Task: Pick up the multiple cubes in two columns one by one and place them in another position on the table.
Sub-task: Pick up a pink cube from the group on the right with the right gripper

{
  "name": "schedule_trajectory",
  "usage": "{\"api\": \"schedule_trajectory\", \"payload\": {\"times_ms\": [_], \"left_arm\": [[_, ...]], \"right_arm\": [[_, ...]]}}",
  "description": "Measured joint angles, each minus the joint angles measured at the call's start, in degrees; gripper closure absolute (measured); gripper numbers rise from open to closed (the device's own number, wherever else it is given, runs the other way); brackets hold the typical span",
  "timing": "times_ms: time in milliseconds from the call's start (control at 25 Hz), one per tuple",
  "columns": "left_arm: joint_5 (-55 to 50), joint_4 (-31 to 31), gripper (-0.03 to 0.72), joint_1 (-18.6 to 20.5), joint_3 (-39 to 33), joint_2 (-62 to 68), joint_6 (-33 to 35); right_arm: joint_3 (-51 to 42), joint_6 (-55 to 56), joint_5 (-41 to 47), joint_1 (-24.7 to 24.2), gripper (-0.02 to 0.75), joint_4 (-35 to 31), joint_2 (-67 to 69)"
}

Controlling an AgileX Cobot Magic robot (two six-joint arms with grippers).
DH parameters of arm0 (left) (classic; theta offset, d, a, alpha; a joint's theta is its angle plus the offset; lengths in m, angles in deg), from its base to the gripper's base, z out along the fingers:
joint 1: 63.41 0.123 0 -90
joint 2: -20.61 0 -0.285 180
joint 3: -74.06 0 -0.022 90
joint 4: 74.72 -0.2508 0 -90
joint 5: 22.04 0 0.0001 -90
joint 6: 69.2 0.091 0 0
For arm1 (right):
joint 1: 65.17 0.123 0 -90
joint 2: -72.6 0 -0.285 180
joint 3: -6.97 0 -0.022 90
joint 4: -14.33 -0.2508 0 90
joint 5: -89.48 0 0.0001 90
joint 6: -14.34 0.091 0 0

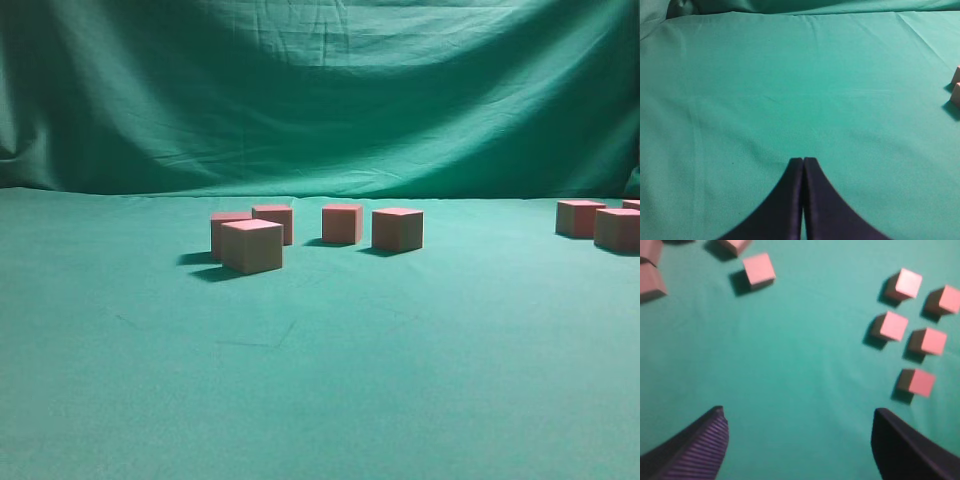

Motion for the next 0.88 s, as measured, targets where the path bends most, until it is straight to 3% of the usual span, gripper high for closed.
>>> {"api": "schedule_trajectory", "payload": {"times_ms": [280, 520, 640, 880], "left_arm": [[0.0, 0.0, 0.688, 0.0, 0.0, 0.0, 0.0], [0.0, 0.0, 0.688, 0.0, 0.0, 0.0, 0.0], [0.0, 0.0, 0.688, 0.0, 0.0, 0.0, 0.0], [0.0, 0.0, 0.688, 0.0, 0.0, 0.0, 0.0]], "right_arm": [[-16.06, 1.32, -11.71, -14.98, 0.152, -3.85, -9.4], [-19.0, 0.53, -15.69, -28.25, 0.152, -3.98, -7.76], [-19.0, -0.28, -18.45, -32.36, 0.152, -3.98, -4.61], [-19.0, -2.47, -23.96, -36.07, 0.152, -4.48, 4.94]]}}
